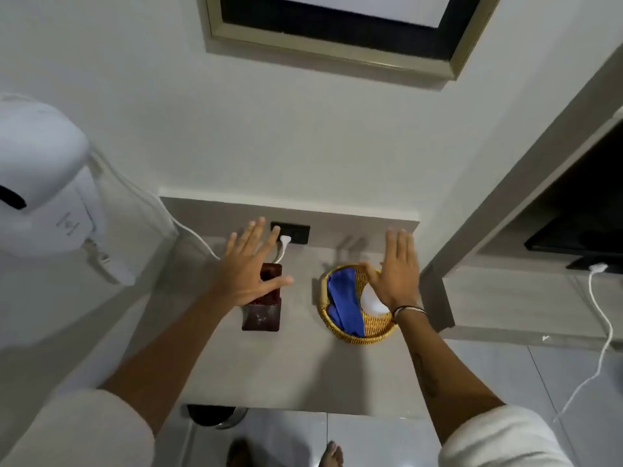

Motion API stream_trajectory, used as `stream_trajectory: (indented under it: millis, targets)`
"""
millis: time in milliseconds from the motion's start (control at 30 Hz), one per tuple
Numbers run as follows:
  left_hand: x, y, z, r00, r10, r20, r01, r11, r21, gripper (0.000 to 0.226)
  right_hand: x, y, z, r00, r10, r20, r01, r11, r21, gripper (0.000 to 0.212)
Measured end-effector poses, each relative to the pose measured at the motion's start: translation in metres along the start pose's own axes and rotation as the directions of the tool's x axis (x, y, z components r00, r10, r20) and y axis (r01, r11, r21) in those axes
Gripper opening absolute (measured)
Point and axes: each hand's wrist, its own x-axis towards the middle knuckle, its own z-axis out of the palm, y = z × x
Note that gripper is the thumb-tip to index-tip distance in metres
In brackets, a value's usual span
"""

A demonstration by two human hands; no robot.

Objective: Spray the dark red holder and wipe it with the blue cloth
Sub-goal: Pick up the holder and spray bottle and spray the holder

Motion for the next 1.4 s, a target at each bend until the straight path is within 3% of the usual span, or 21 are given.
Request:
stream_trajectory:
  millis: [133, 233, 533, 633, 733, 833, 900, 967, 1033, 1100, 1200, 1300, 1400]
  targets:
    - [-0.008, -0.01, 0.03, 0.992, 0.005, 0.129, -0.013, 0.998, 0.062, 0.126, -0.017, 0.03, 0.018, 0.98, 0.193, 0.054, -0.2, 0.962, 0.189, 0.085]
    - [-0.009, -0.017, 0.043, 0.98, 0.007, 0.201, -0.016, 0.999, 0.04, 0.135, -0.024, 0.035, 0.033, 0.959, 0.269, 0.084, -0.279, 0.865, 0.416, 0.073]
    - [-0.011, -0.028, 0.049, 0.994, 0.06, 0.093, -0.039, 0.975, -0.22, 0.1, -0.014, 0.041, 0.063, 0.937, 0.348, 0.017, -0.293, 0.761, 0.579, 0.051]
    - [-0.014, -0.039, 0.048, 0.998, 0.042, 0.053, -0.025, 0.956, -0.293, 0.101, -0.007, 0.047, 0.058, 0.926, 0.368, -0.08, -0.251, 0.761, 0.598, 0.048]
    - [-0.021, -0.049, 0.046, 0.997, -0.003, 0.078, 0.04, 0.881, -0.472, 0.099, -0.001, 0.049, 0.045, 0.921, 0.326, -0.216, -0.131, 0.778, 0.615, 0.042]
    - [-0.033, -0.058, 0.05, 0.992, -0.044, 0.122, 0.106, 0.82, -0.563, 0.111, -0.002, 0.041, 0.029, 0.907, 0.321, -0.274, -0.043, 0.717, 0.696, 0.044]
    - [-0.039, -0.065, 0.054, 0.983, -0.076, 0.165, 0.161, 0.792, -0.588, 0.12, -0.009, 0.027, 0.017, 0.934, 0.28, -0.224, 0.011, 0.602, 0.799, 0.048]
    - [-0.043, -0.07, 0.058, 0.977, -0.093, 0.189, 0.192, 0.764, -0.615, 0.122, -0.023, 0.01, 0.011, 0.984, 0.159, -0.075, -0.015, 0.5, 0.866, 0.047]
    - [-0.045, -0.075, 0.06, 0.975, -0.1, 0.2, 0.206, 0.752, -0.627, 0.122, -0.039, -0.008, 0.016, 0.996, -0.006, 0.091, -0.076, 0.505, 0.86, 0.039]
    - [-0.045, -0.079, 0.061, 0.973, -0.102, 0.209, 0.213, 0.75, -0.626, 0.124, -0.054, -0.03, 0.029, 0.953, -0.169, 0.253, -0.139, 0.499, 0.856, 0.035]
    - [-0.045, -0.087, 0.062, 0.976, -0.085, 0.199, 0.193, 0.758, -0.623, 0.126, -0.07, -0.065, 0.047, 0.817, -0.356, 0.453, -0.302, 0.405, 0.863, 0.04]
    - [-0.045, -0.091, 0.062, 0.98, -0.071, 0.185, 0.172, 0.768, -0.616, 0.126, -0.072, -0.088, 0.065, 0.757, -0.399, 0.517, -0.31, 0.478, 0.822, 0.042]
    - [-0.045, -0.093, 0.063, 0.981, -0.07, 0.182, 0.169, 0.773, -0.612, 0.124, -0.07, -0.102, 0.076, 0.762, -0.414, 0.499, -0.226, 0.551, 0.803, 0.042]
